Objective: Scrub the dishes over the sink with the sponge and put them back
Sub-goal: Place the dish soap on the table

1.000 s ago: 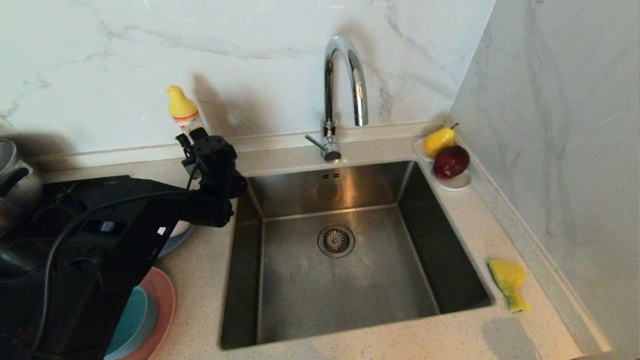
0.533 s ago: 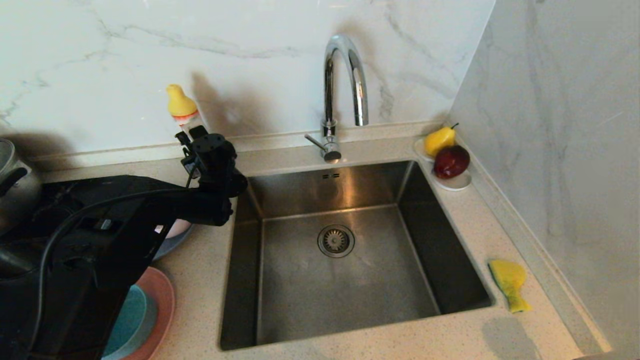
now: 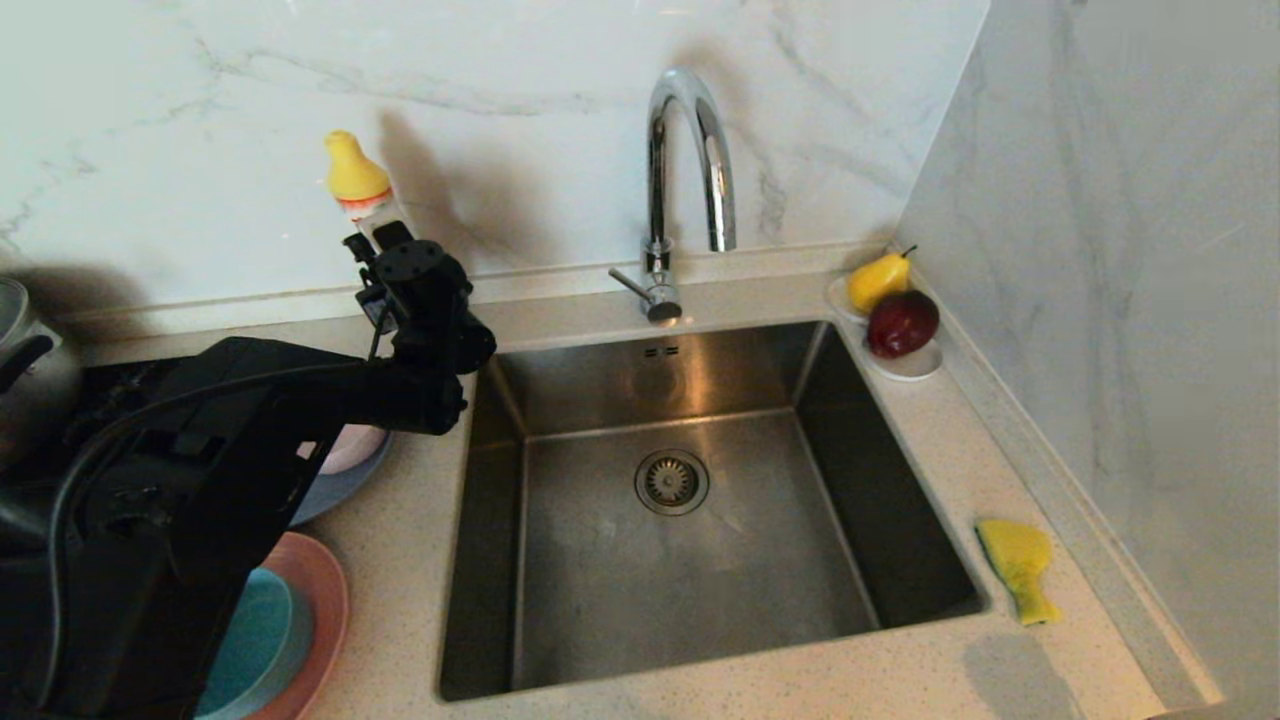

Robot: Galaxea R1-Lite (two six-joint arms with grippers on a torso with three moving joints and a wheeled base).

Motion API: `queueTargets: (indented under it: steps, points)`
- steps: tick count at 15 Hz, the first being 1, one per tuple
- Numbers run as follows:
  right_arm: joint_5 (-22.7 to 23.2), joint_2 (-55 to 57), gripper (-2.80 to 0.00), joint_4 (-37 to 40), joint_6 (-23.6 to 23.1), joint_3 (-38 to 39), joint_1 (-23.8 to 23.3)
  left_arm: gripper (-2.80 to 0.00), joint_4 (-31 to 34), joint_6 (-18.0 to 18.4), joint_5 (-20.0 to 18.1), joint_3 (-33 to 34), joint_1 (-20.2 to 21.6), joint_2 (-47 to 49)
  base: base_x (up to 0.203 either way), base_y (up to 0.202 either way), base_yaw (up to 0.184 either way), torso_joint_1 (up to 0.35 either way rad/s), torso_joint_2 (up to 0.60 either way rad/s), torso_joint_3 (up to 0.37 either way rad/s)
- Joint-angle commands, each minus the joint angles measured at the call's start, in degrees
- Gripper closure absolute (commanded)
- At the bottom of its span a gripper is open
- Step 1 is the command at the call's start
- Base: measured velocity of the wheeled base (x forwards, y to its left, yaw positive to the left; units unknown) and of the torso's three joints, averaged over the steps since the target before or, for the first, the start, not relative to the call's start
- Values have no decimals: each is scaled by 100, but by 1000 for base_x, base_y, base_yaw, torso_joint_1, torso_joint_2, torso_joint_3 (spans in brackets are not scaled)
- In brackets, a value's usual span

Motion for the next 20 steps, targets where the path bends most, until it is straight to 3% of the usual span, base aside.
queueTargets:
  steps: [1,18,19,20]
  points:
    - [0,-2,0,2,1,1,1,0,-27,0,32,-123,-41,175,0,0,0,0,0,0]
    - [0,-2,0,2,1,1,1,0,-61,130,32,-206,-76,420,0,0,0,0,0,0]
    - [0,-2,0,2,1,1,1,-280,-55,130,32,-197,-76,429,0,0,0,0,0,0]
    - [0,-2,0,2,1,1,1,-280,-62,121,32,-206,-76,429,0,0,0,0,0,0]
